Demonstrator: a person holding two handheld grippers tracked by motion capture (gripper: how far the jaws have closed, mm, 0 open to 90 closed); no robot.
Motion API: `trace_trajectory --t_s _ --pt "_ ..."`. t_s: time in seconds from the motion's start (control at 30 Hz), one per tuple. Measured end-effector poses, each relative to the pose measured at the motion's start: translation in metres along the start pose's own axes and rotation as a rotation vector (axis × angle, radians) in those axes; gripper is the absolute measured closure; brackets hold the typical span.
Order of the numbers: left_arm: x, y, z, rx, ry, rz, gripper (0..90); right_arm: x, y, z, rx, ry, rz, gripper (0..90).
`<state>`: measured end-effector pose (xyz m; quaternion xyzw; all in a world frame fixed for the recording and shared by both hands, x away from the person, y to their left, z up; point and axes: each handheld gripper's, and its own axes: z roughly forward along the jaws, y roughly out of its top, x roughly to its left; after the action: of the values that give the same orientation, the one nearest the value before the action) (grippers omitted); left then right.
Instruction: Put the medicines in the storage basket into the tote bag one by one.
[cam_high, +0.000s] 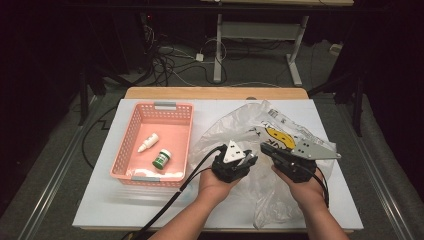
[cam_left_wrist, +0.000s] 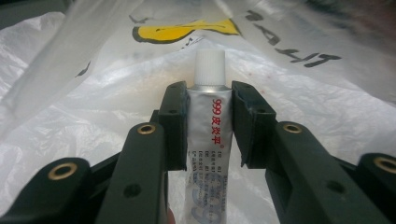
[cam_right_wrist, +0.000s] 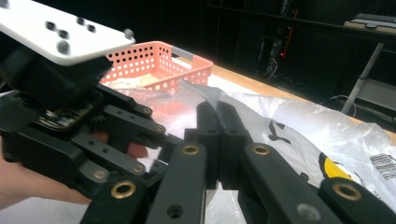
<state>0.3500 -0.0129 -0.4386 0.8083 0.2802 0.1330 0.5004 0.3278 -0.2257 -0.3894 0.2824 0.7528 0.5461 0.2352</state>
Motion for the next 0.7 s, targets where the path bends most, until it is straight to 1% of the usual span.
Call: trace_trajectory --t_s 0.1,0.23,0.4,0.57,0.63,0.67,0.7 --pt "0.002 -0.002 0.007 0.013 0.006 -0.007 66.1 -0.001 0.000 0.000 -0.001 0.002 0.002 90.0" --pt "0.004 -0.002 0.016 0.017 0.012 -0.014 66.0 -0.001 0.000 0.000 0.000 0.000 0.004 90.0" --pt "0.003 -0.002 0.027 0.024 0.018 -0.012 65.8 -0.002 0.000 -0.001 -0.002 -0.001 0.008 90.0" --pt "0.005 -0.001 0.035 0.028 0.023 -0.028 65.4 -0.003 -0.001 -0.001 0.000 -0.002 0.014 90.0" --pt "0.006 -0.001 0.037 0.026 0.011 -0.049 59.3 -0.003 -0.001 0.000 0.000 -0.002 0.012 90.0" --pt "0.006 -0.001 0.036 0.028 0.012 -0.055 56.9 -0.004 -0.001 0.000 0.000 -0.001 0.011 90.0" --pt "0.005 -0.001 0.036 0.034 0.013 -0.051 54.8 -0.004 -0.001 0.000 0.000 -0.001 0.011 90.0"
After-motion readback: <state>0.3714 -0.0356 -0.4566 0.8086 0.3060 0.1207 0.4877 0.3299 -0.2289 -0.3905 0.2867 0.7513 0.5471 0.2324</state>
